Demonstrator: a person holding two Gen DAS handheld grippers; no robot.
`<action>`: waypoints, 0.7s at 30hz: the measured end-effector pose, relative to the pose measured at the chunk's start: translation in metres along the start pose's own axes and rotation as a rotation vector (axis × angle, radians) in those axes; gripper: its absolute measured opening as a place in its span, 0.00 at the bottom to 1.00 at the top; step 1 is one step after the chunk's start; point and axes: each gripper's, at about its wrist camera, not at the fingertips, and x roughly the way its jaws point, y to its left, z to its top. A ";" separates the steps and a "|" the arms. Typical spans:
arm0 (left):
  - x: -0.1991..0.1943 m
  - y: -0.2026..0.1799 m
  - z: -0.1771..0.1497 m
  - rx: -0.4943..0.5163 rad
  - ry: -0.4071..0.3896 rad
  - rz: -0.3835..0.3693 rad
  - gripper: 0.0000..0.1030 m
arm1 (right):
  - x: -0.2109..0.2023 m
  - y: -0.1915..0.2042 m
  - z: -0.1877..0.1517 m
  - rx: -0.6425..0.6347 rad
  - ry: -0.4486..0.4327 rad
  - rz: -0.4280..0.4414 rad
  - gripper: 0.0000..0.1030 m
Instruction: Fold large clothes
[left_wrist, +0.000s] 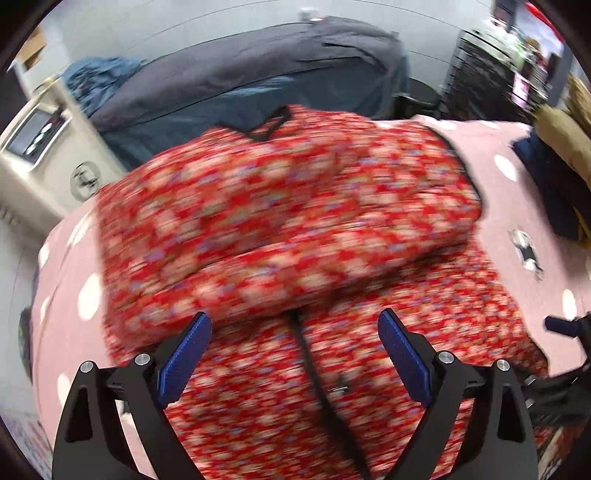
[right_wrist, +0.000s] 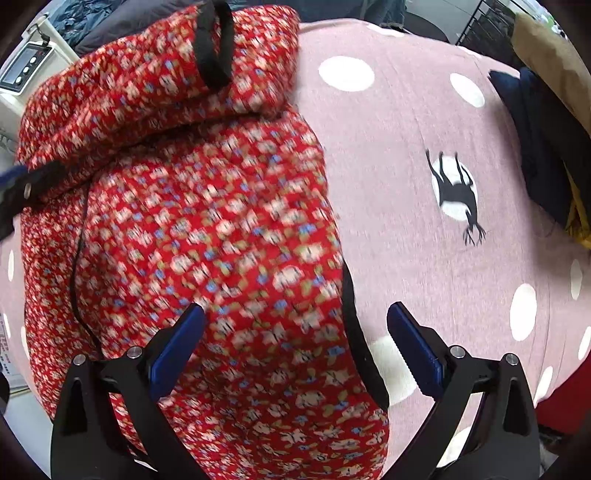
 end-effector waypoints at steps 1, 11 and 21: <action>-0.001 0.012 -0.001 -0.025 0.001 0.017 0.87 | -0.003 0.003 0.007 -0.008 -0.011 0.004 0.94; -0.005 0.073 0.035 -0.115 -0.053 0.085 0.85 | -0.042 0.048 0.093 -0.179 -0.211 0.125 0.94; 0.073 0.091 0.071 -0.087 0.158 -0.024 0.90 | 0.022 0.097 0.151 -0.301 -0.072 0.153 0.94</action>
